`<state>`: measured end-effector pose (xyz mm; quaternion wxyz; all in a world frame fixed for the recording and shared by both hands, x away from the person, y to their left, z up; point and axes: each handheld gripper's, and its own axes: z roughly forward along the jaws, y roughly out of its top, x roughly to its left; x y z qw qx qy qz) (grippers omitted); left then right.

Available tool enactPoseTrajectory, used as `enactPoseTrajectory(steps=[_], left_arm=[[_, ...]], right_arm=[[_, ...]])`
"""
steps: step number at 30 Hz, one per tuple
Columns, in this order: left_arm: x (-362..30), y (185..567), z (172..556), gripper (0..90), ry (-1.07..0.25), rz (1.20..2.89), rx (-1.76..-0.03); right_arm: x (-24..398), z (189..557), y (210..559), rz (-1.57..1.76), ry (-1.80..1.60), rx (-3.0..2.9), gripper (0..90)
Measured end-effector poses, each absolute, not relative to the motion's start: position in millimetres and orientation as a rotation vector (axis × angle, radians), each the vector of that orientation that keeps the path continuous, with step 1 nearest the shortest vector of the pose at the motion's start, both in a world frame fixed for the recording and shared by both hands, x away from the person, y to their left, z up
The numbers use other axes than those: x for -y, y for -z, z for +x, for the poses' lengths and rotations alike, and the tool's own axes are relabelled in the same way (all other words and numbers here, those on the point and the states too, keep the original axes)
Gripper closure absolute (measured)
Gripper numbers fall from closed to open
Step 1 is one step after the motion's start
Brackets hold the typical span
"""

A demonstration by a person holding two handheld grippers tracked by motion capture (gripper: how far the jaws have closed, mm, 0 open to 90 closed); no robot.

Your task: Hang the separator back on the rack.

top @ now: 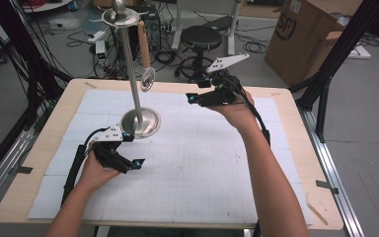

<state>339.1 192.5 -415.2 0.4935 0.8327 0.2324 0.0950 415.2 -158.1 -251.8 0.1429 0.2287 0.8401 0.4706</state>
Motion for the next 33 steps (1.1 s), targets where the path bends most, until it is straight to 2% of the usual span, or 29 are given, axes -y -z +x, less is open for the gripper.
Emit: enactPoseTrajectory(steps=[33], left_arm=[[-193.4,414.6,337.1,1.7,-0.235,2.017,-0.570]], right_arm=[[232.2,356.2,329.5,0.757,-1.479,-2.339,29.3]])
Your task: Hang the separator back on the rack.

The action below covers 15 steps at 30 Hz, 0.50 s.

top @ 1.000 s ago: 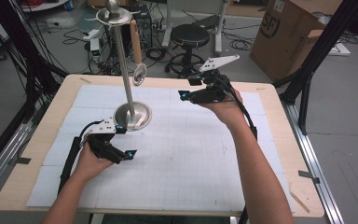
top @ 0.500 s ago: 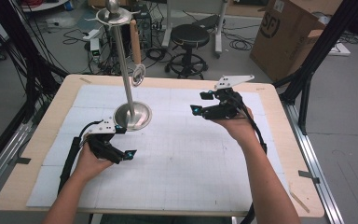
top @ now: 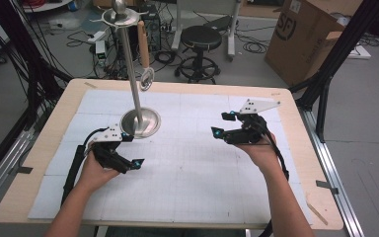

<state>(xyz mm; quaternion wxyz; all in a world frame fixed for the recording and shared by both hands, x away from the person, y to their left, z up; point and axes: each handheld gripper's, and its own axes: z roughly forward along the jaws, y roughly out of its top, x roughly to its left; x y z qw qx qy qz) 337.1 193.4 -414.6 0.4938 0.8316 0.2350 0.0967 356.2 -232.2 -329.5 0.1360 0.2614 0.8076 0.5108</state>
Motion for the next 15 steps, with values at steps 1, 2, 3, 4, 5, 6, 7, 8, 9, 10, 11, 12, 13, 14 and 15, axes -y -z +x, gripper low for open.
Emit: enactPoseTrajectory(steps=[1,2,3,4,5,6,7,8,9,10,11,12,13,14,15], left_arm=[[-193.2,414.7,336.9,1.7,-0.233,2.017,-0.569],[-193.2,414.7,336.9,1.7,-0.234,2.017,-0.569],[-193.5,414.6,337.0,1.7,-0.234,2.019,-0.567],[-193.5,414.6,337.0,1.7,-0.234,2.017,-0.569],[-193.7,414.5,337.0,1.7,-0.235,2.017,-0.568],[-193.9,414.4,336.9,1.7,-0.235,2.017,-0.568],[-193.8,414.4,337.0,1.7,-0.236,2.016,-0.570],[-193.9,414.5,337.1,1.7,-0.237,2.016,-0.570],[-194.1,414.8,337.1,1.7,-0.235,2.017,-0.572],[-194.2,414.9,337.2,1.7,-0.235,2.020,-0.571],[-194.2,415.0,337.1,1.7,-0.235,2.020,-0.571],[-194.1,415.2,336.9,1.7,-0.236,2.019,-0.573],[-194.2,415.2,337.0,1.7,-0.235,2.020,-0.572],[-194.3,415.4,337.0,1.7,-0.235,2.020,-0.571],[-194.3,415.5,337.0,1.7,-0.234,2.020,-0.571]], right_arm=[[234.1,354.9,332.6,0.760,-1.475,-2.336,28.9],[236.1,353.1,335.8,0.765,-1.477,-2.342,28.6],[238.3,352.1,339.6,0.766,-1.477,-2.337,28.3],[240.0,350.8,343.3,0.780,-1.479,-2.340,28.0],[242.0,349.9,347.2,0.782,-1.475,-2.338,27.8],[243.9,348.5,350.9,0.789,-1.477,-2.339,27.6],[245.7,347.2,354.7,0.802,-1.481,-2.336,27.4],[247.6,346.8,358.8,0.803,-1.481,-2.335,26.5],[249.0,345.6,362.6,0.813,-1.479,-2.334,26.1],[250.6,343.9,367.6,0.821,-1.480,-2.334,25.9],[251.6,342.6,370.8,0.827,-1.482,-2.333,25.7],[252.7,341.7,375.3,0.831,-1.487,-2.330,24.8],[253.7,340.5,379.8,0.835,-1.490,-2.334,24.1],[254.7,339.3,384.3,0.846,-1.487,-2.336,23.1],[255.1,338.8,388.2,0.866,-1.473,-2.353,21.3]])
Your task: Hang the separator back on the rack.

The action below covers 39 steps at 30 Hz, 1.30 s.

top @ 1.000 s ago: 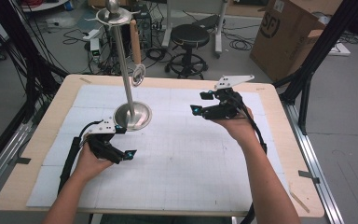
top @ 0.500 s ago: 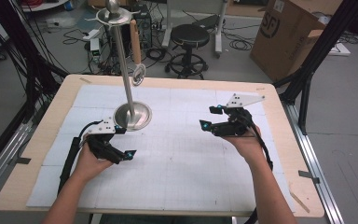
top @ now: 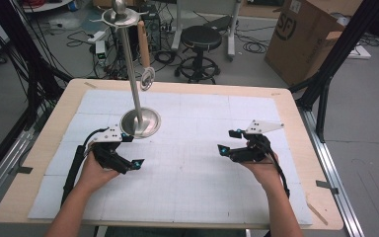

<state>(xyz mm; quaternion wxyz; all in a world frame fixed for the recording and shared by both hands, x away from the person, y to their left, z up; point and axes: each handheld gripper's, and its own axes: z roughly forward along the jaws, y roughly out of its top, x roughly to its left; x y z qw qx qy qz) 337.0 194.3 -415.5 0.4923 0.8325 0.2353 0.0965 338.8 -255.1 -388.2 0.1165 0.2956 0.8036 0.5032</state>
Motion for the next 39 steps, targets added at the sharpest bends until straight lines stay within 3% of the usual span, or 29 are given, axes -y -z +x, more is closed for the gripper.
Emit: enactPoseTrajectory(steps=[15,39], left_arm=[[-195.0,416.9,339.3,1.7,-0.232,2.013,-0.585],[-194.1,415.7,338.2,1.7,-0.239,2.016,-0.570]], right_arm=[[269.0,335.9,409.2,0.919,-1.477,-2.350,14.8],[268.5,338.4,416.7,0.953,-1.401,-2.370,14.6]])
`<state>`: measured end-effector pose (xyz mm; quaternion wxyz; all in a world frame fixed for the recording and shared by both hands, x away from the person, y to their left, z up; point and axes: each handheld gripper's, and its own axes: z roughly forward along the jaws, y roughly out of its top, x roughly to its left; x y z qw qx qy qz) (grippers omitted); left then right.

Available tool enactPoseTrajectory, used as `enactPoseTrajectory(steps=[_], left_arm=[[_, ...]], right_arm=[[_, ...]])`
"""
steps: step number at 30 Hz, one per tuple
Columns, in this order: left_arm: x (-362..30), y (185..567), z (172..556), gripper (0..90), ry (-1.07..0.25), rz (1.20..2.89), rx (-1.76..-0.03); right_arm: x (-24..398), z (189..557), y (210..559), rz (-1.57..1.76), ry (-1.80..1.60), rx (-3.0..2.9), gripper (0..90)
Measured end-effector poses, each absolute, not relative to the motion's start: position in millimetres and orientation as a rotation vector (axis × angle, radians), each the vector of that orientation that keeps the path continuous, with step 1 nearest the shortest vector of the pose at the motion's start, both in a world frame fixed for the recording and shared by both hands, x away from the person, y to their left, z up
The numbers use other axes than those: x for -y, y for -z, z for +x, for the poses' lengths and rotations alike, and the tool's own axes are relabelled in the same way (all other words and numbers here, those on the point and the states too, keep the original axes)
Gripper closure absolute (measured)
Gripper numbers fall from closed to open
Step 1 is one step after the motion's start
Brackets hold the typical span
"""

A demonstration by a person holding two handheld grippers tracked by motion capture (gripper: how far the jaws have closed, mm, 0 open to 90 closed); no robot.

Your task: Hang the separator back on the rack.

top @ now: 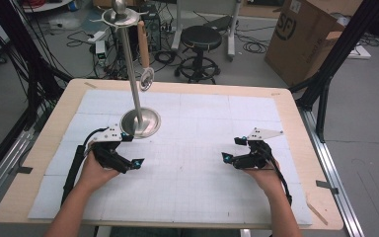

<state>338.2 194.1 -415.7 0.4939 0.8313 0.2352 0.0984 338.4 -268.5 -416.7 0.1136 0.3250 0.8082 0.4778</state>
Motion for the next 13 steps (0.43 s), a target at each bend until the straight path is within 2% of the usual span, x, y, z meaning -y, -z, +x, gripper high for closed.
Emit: enactPoseTrajectory(steps=[13], left_arm=[[-194.1,416.2,338.9,1.7,-0.242,2.016,-0.574]], right_arm=[[268.3,338.2,416.0,0.941,-1.407,-2.362,14.6]])
